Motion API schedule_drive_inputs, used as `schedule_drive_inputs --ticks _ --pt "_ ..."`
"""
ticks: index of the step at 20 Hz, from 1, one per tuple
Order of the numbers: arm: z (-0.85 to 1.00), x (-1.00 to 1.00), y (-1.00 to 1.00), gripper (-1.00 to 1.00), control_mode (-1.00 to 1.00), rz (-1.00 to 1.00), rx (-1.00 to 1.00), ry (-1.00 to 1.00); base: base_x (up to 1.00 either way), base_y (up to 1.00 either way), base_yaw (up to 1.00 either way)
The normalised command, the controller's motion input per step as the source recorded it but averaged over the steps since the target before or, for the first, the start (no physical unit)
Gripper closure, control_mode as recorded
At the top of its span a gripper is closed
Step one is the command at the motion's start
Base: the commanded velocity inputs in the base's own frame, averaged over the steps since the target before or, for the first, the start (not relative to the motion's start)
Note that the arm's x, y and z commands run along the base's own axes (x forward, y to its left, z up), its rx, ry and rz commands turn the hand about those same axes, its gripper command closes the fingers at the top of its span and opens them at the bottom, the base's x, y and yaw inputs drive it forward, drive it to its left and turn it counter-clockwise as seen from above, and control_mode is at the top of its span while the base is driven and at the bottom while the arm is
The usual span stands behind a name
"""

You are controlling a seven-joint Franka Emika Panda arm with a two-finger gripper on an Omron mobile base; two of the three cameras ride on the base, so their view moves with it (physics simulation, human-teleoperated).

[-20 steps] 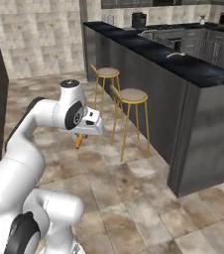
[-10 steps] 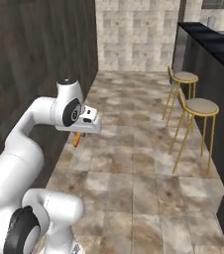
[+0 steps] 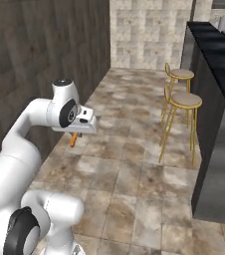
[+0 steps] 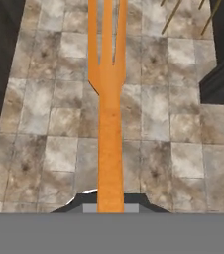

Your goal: Pick up the metallic utensils from the counter and place them in the open drawer. Make sure not to pick up any wooden utensils.

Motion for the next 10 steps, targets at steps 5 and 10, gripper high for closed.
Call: schedule_drive_inputs --ticks 5,10 --pt "0.0 0.0 0.0 1.0 1.0 0.0 0.0 0.0 -0.64 -1.0 0.06" --pt "0.0 0.0 0.0 1.0 1.0 0.0 0.0 0.0 -0.18 -1.0 0.0"
